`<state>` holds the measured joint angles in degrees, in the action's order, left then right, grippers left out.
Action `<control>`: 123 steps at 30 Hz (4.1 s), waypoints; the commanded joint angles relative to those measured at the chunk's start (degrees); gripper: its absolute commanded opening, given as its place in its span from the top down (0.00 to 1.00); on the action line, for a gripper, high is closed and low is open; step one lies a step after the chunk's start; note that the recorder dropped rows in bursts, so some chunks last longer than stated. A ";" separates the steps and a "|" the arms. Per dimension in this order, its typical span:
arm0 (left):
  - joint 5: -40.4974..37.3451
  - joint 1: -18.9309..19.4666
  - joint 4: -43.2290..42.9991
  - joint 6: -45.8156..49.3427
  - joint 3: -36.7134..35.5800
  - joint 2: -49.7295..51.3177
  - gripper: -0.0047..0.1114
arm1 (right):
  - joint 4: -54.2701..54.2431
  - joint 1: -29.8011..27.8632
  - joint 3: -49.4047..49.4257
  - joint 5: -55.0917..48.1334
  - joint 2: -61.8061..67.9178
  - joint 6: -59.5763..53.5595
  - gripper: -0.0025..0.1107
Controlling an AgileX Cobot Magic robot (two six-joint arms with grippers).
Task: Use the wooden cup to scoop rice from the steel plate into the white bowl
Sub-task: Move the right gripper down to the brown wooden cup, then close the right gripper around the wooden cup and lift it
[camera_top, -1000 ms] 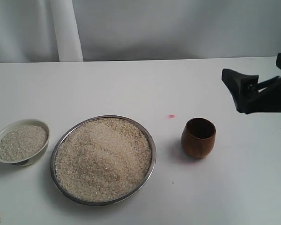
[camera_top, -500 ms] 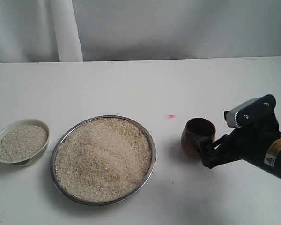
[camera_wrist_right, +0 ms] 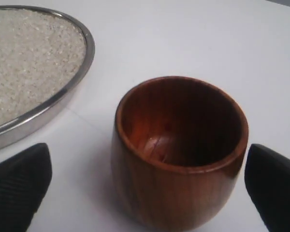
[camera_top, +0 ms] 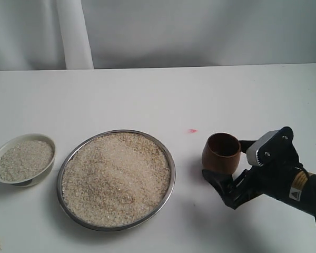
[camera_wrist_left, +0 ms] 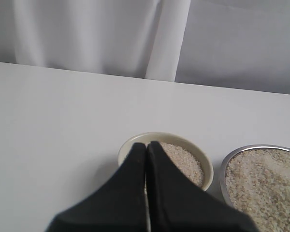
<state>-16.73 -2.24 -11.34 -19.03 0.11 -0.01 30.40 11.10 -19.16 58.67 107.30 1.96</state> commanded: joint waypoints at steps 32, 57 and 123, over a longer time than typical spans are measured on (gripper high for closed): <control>0.41 -0.09 -0.06 -0.25 -0.11 0.01 0.96 | -0.36 -0.84 -11.29 -0.06 11.61 -2.55 0.05; 0.41 -0.09 -0.06 -0.25 -0.11 0.01 0.96 | 2.36 -2.21 -11.29 11.30 17.23 -1.63 0.05; 0.41 -0.09 -0.06 -0.25 -0.11 0.01 0.96 | 0.74 -3.11 -11.64 6.72 10.10 -1.47 0.82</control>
<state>-16.73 -2.24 -11.34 -19.03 0.11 -0.01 30.46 8.21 -30.67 66.89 119.22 -0.55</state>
